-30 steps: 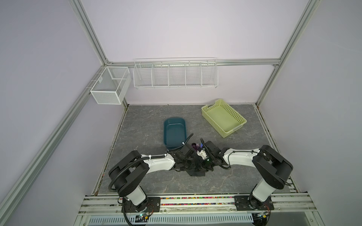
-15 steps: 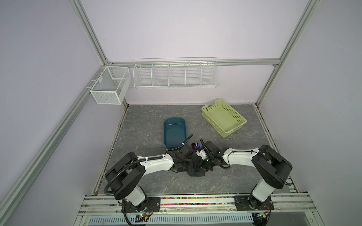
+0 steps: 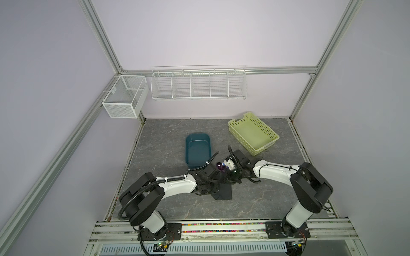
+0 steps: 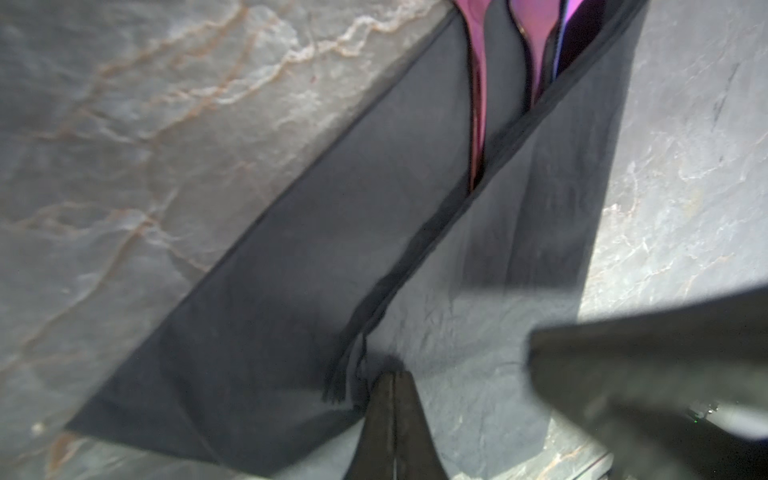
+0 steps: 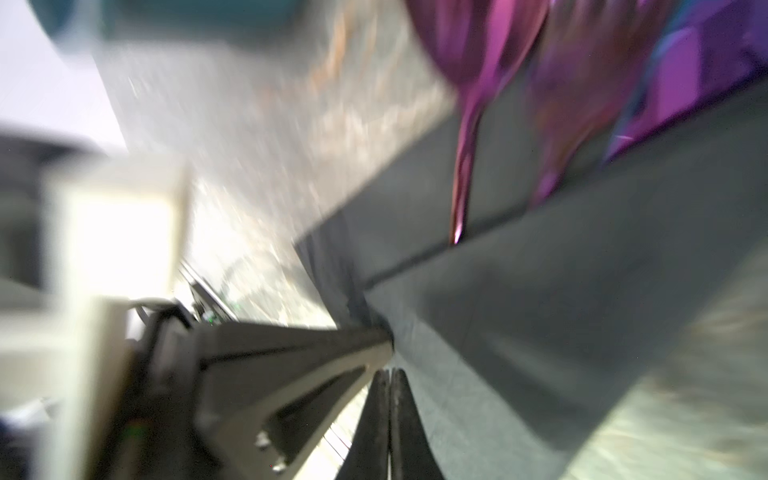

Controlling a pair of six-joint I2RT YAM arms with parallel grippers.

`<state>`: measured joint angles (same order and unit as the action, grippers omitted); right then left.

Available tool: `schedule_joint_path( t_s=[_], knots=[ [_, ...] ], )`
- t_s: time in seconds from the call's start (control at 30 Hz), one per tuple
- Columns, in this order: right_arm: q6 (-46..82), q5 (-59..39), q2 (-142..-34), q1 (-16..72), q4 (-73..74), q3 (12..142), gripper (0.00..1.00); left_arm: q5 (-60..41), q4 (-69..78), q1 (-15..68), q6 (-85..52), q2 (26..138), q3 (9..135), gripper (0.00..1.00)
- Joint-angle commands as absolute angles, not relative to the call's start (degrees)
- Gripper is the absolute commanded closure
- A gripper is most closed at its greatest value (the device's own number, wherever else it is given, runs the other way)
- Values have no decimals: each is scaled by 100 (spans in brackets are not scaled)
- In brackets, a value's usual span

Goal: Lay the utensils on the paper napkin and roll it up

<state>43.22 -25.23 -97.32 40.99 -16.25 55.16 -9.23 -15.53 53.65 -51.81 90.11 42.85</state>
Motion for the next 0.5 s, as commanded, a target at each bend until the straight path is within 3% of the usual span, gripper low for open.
schedule_joint_path(
  t_s=[0.0,0.47],
  knots=[
    [4171,-2450,-10025,3941,-1831,5813,93,-805,-1713,5363,-5212,9142,4105,100],
    [3965,-2312,-10841,3904,-2017,6301,93,-844,-1618,5363,-5248,9132,3995,100]
  ],
)
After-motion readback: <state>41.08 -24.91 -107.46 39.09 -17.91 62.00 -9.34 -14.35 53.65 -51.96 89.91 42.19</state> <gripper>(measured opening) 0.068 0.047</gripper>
